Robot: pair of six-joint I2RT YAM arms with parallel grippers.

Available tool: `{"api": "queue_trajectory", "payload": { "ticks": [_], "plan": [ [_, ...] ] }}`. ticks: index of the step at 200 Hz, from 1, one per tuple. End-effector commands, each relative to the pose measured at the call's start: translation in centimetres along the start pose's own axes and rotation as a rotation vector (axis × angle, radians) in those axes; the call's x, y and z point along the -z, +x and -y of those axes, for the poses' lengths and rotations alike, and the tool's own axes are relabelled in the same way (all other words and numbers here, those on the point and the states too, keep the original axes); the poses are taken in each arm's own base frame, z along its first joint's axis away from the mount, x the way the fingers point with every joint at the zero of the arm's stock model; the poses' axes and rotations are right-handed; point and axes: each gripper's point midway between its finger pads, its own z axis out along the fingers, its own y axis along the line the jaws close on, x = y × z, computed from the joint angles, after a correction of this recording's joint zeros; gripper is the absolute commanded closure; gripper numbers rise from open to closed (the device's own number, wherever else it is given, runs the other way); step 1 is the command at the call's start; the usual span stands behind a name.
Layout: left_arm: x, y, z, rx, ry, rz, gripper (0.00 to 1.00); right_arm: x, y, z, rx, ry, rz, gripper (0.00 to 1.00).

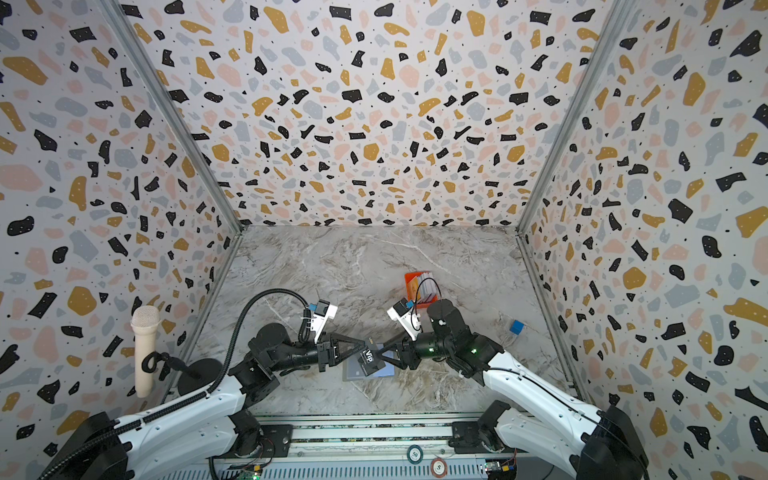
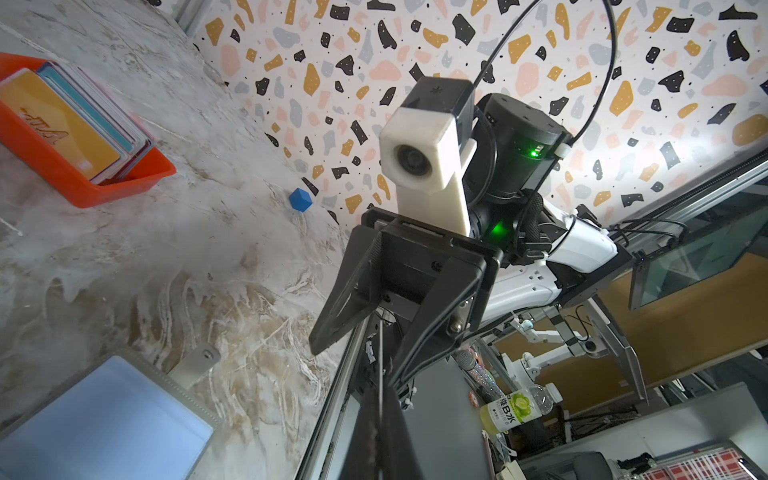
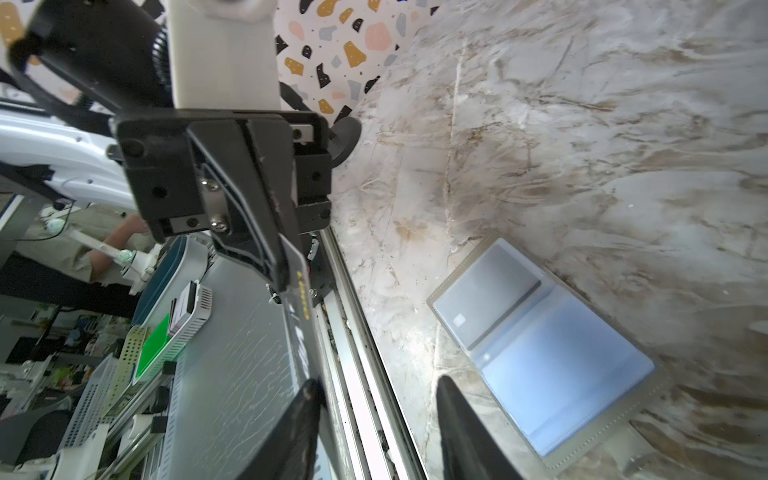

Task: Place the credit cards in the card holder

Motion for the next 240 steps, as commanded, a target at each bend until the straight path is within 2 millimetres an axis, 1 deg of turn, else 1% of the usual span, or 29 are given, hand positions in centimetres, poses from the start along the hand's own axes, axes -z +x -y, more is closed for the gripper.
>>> {"api": "queue_trajectory", "payload": {
  "ticks": [1,42,54,69,81,91,104,116,127,140,151,159,184,202,219,240],
  "plan": [
    [0.0,-0.1,1.3,-0.04,0.062,0.007,1.0,0.5,-1.4,-2.5,0.073,-0.111,0.04,0.6],
    [-0.2,0.3,1.4,-0.03,0.069,-0.004,1.0,0.1,-1.1,-2.7,0.056,-0.149,0.029,0.79],
    [-0.3,0.5,1.2,-0.024,0.065,-0.008,1.0,0.0,-1.2,-2.8,0.054,-0.156,0.029,0.87],
    [-0.4,0.4,0.6,-0.005,0.04,0.001,0.99,-0.1,-1.2,-2.9,0.051,-0.163,0.033,1.0],
    [-0.4,0.1,-0.6,0.022,-0.021,0.029,0.82,-0.1,-1.2,-2.4,0.041,-0.141,0.044,1.0],
    [-0.1,-0.4,-1.6,0.03,-0.077,0.072,0.73,-0.2,-1.2,-1.9,0.028,-0.118,0.052,1.0],
    [0.8,-1.2,-2.8,0.071,-0.15,0.148,0.68,-0.4,-1.0,-0.9,-0.003,-0.074,0.069,1.0],
    [1.9,-1.7,-4.0,0.088,-0.223,0.217,0.65,-0.5,-1.0,1.0,-0.049,0.013,0.099,1.0],
    [3.0,-1.7,-5.5,0.096,-0.307,0.266,0.64,-0.8,-0.8,2.5,-0.099,0.071,0.143,1.0],
    [4.4,-0.9,-7.9,0.124,-0.426,0.298,0.63,-1.2,-0.2,4.3,-0.17,0.141,0.193,1.0],
    [5.0,0.3,-9.5,0.151,-0.477,0.296,0.63,-1.7,0.3,5.1,-0.2,0.172,0.215,1.0],
    [5.2,1.2,-10.4,0.175,-0.498,0.284,0.66,-2.2,0.6,5.6,-0.214,0.198,0.222,1.0],
    [4.8,3.6,-12.3,0.218,-0.541,0.21,0.8,-3.3,1.0,6.8,-0.251,0.257,0.242,1.0],
    [4.8,4.5,-13.5,0.229,-0.582,0.192,0.9,-3.7,1.4,7.9,-0.295,0.274,0.267,1.0],
    [5.0,5.1,-14.3,0.232,-0.613,0.182,1.0,-4.0,1.7,8.6,-0.317,0.286,0.283,1.0],
    [5.2,5.9,-15.1,0.236,-0.65,0.161,1.0,-4.7,1.9,9.1,-0.329,0.291,0.286,1.0]
  ]
}}
